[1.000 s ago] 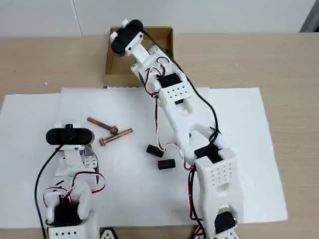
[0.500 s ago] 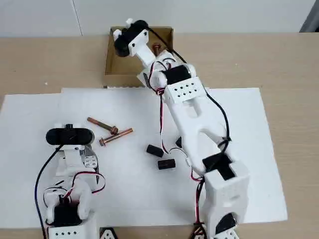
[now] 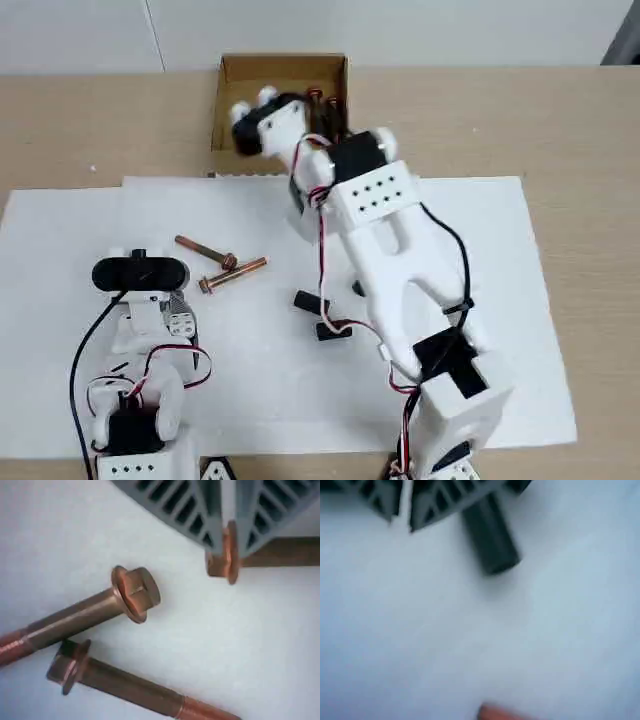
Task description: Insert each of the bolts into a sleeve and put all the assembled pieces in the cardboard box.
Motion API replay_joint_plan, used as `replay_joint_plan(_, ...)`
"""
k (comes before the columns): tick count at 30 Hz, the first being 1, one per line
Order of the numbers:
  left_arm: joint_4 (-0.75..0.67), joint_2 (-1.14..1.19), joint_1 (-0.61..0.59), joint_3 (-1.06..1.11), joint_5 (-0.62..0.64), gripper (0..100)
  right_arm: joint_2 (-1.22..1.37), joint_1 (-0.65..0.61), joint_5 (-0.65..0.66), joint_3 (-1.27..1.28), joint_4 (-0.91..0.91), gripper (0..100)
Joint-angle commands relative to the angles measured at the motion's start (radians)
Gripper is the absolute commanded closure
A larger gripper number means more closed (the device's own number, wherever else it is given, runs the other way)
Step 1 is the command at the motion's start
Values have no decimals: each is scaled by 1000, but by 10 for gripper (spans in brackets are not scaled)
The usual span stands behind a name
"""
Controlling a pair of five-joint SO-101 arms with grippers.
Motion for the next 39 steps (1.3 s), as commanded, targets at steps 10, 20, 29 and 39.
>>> replay_joint_plan(10,2,-9,-8,-4,-3,994,-68,-21,146,163,42,992)
replay_joint_plan(20,2,-9,-9,-4,-3,994,-59,-114,176,250,-13,843)
replay_joint_plan(29,2,-9,-9,-4,-3,994,-59,-136,176,434,-134,843)
replay_joint_plan(39,2,-9,-9,-4,-3,994,-58,-136,176,551,-289,845)
